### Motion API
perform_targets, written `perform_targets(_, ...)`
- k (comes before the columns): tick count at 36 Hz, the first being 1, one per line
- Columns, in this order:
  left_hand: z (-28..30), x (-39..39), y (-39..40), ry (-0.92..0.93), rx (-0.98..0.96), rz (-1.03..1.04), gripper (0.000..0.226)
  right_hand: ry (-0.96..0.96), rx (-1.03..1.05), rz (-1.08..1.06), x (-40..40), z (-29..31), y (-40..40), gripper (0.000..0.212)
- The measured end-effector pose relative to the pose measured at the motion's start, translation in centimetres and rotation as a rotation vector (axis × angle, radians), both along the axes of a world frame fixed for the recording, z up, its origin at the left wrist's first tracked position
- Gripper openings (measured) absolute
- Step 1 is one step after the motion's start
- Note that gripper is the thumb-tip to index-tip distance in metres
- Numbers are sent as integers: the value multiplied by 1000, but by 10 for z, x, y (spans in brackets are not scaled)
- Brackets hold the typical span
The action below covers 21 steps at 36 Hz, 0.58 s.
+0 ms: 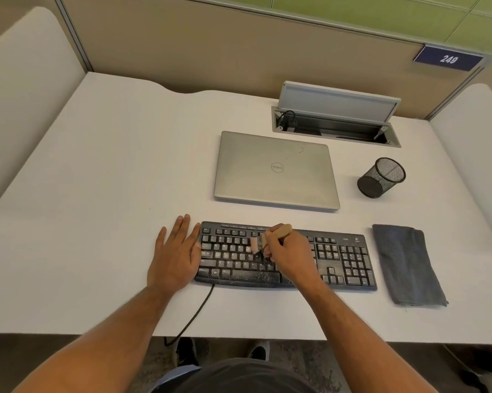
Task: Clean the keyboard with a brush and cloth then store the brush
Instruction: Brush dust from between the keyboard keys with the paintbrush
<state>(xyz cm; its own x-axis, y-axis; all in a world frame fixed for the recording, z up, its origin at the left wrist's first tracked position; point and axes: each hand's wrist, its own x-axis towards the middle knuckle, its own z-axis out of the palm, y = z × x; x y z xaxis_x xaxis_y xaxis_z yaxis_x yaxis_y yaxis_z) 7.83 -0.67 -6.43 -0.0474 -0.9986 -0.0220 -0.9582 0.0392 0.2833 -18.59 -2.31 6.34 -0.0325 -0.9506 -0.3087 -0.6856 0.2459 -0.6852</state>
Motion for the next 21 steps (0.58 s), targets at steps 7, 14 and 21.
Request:
perform_targets(7,-2,1,0,-9,5,-1,62,-52,35,30,1,2,-4,27)
perform_targets(14,0,0,0,4,6,-1,63,-58,24,23,14,-6,5,21)
perform_targets(21,-2,1,0,1,10,0,63,6,-23,18,16,-3,1,36)
